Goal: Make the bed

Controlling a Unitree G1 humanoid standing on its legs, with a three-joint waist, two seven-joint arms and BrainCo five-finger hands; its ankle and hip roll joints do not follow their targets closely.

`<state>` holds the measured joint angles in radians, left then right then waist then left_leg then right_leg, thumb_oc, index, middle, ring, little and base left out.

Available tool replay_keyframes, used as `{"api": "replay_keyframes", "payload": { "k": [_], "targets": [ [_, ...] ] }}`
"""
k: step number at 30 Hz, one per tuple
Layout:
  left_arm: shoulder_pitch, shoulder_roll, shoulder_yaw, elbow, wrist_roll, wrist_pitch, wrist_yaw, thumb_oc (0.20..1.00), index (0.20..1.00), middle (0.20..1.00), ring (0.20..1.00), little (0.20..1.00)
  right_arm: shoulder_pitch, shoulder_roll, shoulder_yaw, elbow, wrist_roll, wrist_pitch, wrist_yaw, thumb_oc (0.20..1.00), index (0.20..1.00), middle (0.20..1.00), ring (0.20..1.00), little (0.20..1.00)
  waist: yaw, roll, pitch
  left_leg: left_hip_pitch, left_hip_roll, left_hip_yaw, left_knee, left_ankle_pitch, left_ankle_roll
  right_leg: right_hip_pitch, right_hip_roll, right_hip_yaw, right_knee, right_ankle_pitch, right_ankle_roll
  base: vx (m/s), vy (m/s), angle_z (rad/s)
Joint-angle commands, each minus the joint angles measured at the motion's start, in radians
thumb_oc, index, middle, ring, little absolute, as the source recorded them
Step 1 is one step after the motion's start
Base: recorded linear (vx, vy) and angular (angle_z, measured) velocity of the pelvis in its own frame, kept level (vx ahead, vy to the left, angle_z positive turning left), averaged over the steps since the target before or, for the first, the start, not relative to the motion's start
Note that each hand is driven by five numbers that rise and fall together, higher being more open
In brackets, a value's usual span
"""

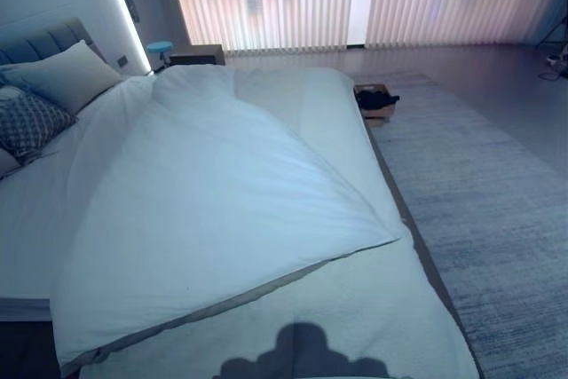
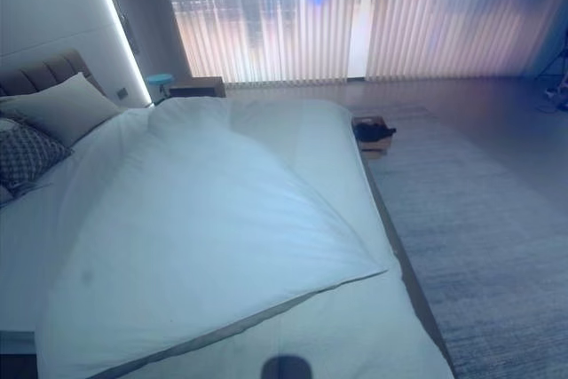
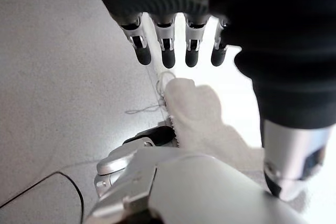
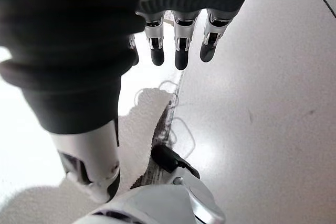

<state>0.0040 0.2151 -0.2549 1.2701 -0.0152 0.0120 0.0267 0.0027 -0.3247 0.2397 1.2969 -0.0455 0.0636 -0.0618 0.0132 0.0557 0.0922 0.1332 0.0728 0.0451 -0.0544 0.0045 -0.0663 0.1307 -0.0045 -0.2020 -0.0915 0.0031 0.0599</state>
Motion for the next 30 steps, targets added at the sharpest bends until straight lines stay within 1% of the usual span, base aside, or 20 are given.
{"api": "replay_keyframes", "payload": {
  "k": [1, 10, 17, 21, 24, 25, 26, 27, 28, 29, 30],
  "targets": [
    [-0.036, 0.012, 0.002, 0.019, -0.004, -0.012, -0.005, 1.0, 1.0, 1.0, 1.0, 1.0, -0.047, 0.01, 0.006, 0.025, 0.034, -0.014, -0.01, 1.0, 1.0, 1.0, 1.0, 1.0, -0.009, -0.073, -0.002, 0.012, -0.068, 0.038, -0.012, -0.022, 0.029, -0.002, -0.03, 0.067, 0.01, 0.002, 0.05, 0.03, 0.023, -0.01],
    [-0.021, 0.012, 0.027, 0.043, -0.014, -0.009, 0.006, 1.0, 1.0, 1.0, 1.0, 1.0, -0.041, 0.026, -0.017, 0.03, 0.073, -0.017, -0.012, 1.0, 1.0, 1.0, 1.0, 1.0, -0.014, -0.065, -0.01, 0.022, -0.074, 0.039, -0.03, -0.026, 0.033, -0.002, -0.033, 0.073, 0.015, -0.007, 0.05, 0.01, 0.009, -0.01],
    [-0.023, 0.013, 0.058, 0.048, -0.053, -0.014, 0.019, 1.0, 1.0, 1.0, 1.0, 1.0, -0.061, 0.033, -0.08, 0.011, 0.207, -0.035, -0.023, 1.0, 1.0, 1.0, 1.0, 1.0, -0.018, -0.059, 0.007, 0.004, -0.072, 0.048, -0.033, -0.024, 0.032, -0.025, -0.033, 0.08, 0.007, 0.002, 0.054, 0.0, 0.002, -0.02],
    [-0.03, 0.016, 0.062, 0.042, -0.073, -0.017, 0.026, 1.0, 1.0, 1.0, 1.0, 1.0, -0.075, 0.038, -0.092, -0.024, 0.272, -0.046, -0.028, 1.0, 1.0, 1.0, 1.0, 1.0, -0.02, -0.056, 0.021, -0.016, -0.069, 0.051, -0.033, -0.018, 0.029, -0.043, -0.034, 0.08, 0.006, 0.006, 0.055, 0.0, 0.005, -0.04],
    [-0.048, 0.02, 0.055, 0.024, -0.097, -0.023, 0.034, 1.0, 1.0, 1.0, 1.0, 1.0, -0.101, 0.04, -0.099, -0.07, 0.354, -0.061, -0.036, 1.0, 1.0, 1.0, 1.0, 1.0, -0.024, -0.052, 0.047, -0.044, -0.067, 0.048, -0.033, -0.008, 0.026, -0.072, -0.035, 0.077, 0.005, 0.014, 0.055, -0.05, 0.004, 0.0],
    [-0.059, 0.022, 0.05, 0.017, -0.111, -0.026, 0.037, 1.0, 1.0, 1.0, 1.0, 1.0, -0.117, 0.043, -0.106, -0.106, 0.409, -0.069, -0.039, 1.0, 1.0, 1.0, 1.0, 1.0, -0.025, -0.051, 0.06, -0.059, -0.064, 0.05, -0.033, -0.004, 0.024, -0.088, -0.036, 0.077, 0.005, 0.019, 0.056, -0.09, 0.001, -0.01],
    [-0.066, 0.023, 0.047, 0.01, -0.117, -0.028, 0.04, 1.0, 1.0, 1.0, 1.0, 1.0, -0.126, 0.043, -0.107, -0.124, 0.43, -0.075, -0.043, 1.0, 1.0, 1.0, 1.0, 1.0, -0.025, -0.049, 0.067, -0.07, -0.064, 0.05, -0.033, 0.0, 0.022, -0.1, -0.036, 0.077, 0.006, 0.023, 0.056, -0.12, -0.002, 0.0],
    [-0.077, 0.026, 0.04, 0.001, -0.129, -0.032, 0.046, 1.0, 1.0, 1.0, 1.0, 1.0, -0.144, 0.046, -0.112, -0.157, 0.493, -0.084, -0.047, 1.0, 1.0, 1.0, 1.0, 1.0, -0.025, -0.048, 0.08, -0.089, -0.062, 0.053, -0.033, 0.007, 0.02, -0.12, -0.037, 0.075, 0.006, 0.03, 0.058, -0.07, 0.0, -0.01],
    [-0.077, 0.026, 0.04, 0.002, -0.129, -0.032, 0.046, 1.0, 1.0, 1.0, 1.0, 1.0, -0.144, 0.046, -0.113, -0.157, 0.493, -0.083, -0.047, 1.0, 1.0, 1.0, 1.0, 1.0, -0.025, -0.048, 0.08, -0.09, -0.062, 0.053, -0.033, 0.007, 0.02, -0.121, -0.037, 0.075, 0.007, 0.03, 0.058, -0.17, 0.001, 0.03],
    [-0.106, 0.024, 0.015, -0.023, -0.174, -0.04, 0.063, 1.0, 1.0, 1.0, 1.0, 1.0, -0.207, 0.053, -0.112, -0.25, 0.66, -0.121, -0.064, 1.0, 1.0, 1.0, 1.0, 1.0, -0.022, -0.044, 0.116, -0.145, -0.062, 0.057, -0.032, 0.028, 0.016, -0.182, -0.037, 0.074, 0.016, 0.045, 0.06, -0.12, 0.003, 0.02],
    [-0.107, 0.024, 0.015, -0.023, -0.174, -0.04, 0.063, 1.0, 1.0, 1.0, 1.0, 1.0, -0.207, 0.052, -0.112, -0.25, 0.66, -0.121, -0.064, 1.0, 1.0, 1.0, 1.0, 1.0, -0.022, -0.044, 0.115, -0.147, -0.062, 0.057, -0.031, 0.029, 0.016, -0.184, -0.038, 0.074, 0.017, 0.045, 0.06, -0.13, 0.007, 0.03]
  ]
}}
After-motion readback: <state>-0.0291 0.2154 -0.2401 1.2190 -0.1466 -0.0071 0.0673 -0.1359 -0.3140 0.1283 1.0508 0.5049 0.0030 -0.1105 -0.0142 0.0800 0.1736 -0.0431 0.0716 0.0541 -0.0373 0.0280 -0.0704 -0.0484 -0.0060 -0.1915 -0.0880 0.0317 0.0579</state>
